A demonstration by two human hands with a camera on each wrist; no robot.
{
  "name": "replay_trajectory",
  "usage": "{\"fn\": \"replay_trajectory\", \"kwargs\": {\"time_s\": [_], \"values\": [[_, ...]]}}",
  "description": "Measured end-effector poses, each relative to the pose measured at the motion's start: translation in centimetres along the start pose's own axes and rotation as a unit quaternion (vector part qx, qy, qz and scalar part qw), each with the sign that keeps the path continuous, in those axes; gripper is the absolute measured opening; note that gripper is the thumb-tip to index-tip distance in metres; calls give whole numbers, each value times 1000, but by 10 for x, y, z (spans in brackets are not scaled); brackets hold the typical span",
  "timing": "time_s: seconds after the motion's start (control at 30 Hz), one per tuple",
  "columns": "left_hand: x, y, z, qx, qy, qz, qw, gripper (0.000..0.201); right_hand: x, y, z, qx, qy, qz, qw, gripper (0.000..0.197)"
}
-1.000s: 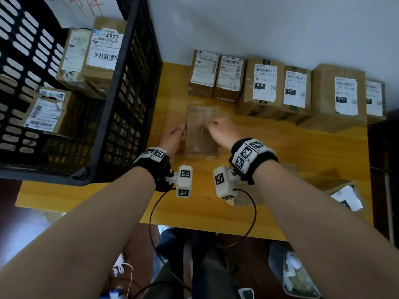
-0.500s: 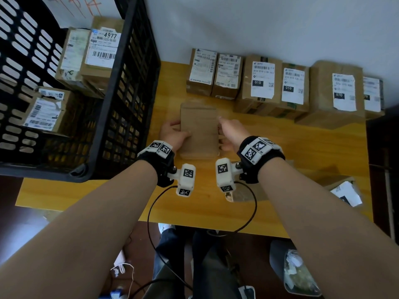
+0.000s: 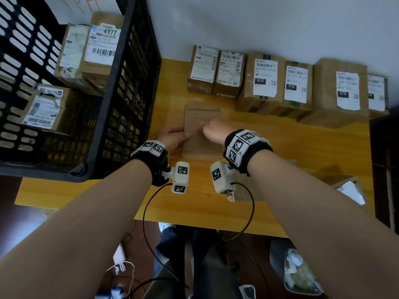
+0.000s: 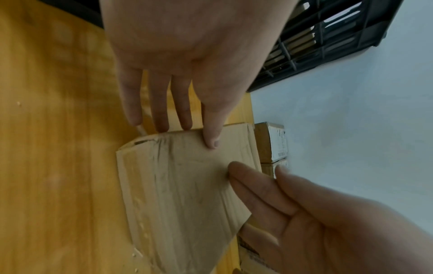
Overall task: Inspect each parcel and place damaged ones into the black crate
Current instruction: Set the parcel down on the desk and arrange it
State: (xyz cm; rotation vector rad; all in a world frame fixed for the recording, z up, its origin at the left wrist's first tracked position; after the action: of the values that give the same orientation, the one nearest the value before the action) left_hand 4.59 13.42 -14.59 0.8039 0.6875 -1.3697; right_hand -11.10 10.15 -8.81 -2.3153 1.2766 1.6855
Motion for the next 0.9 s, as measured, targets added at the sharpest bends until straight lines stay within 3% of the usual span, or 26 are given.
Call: {"fn": "replay_trajectory", "kwargs": {"time_s": [0.53, 0.67, 0.77, 0.9], "values": [[11, 5, -7, -19, 9, -15, 1000, 49, 11, -12, -1, -64, 11, 17, 998, 52], [7, 1, -10, -36, -4, -6, 999, 48, 11, -7, 4, 75, 30, 14, 997, 55], [1, 1, -7, -65, -7, 25, 998, 39, 13, 0, 0, 220, 35, 16, 975, 51], [-2, 10, 4, -92, -102, 79, 987, 26, 15, 15, 7, 344, 22, 104, 933, 45]]}}
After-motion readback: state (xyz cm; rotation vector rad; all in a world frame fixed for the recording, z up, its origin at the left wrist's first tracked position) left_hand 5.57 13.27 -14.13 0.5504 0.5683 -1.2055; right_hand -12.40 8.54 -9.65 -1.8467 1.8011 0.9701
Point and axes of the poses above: each hand's wrist, its own x-axis towards the middle knuckle, its own y-axis out of the back of the hand, z = x × y, the point moved 4 cm from there along x, towards the middle knuckle, and after that the axes turned 2 degrees about -z, right-handed, at the moved point
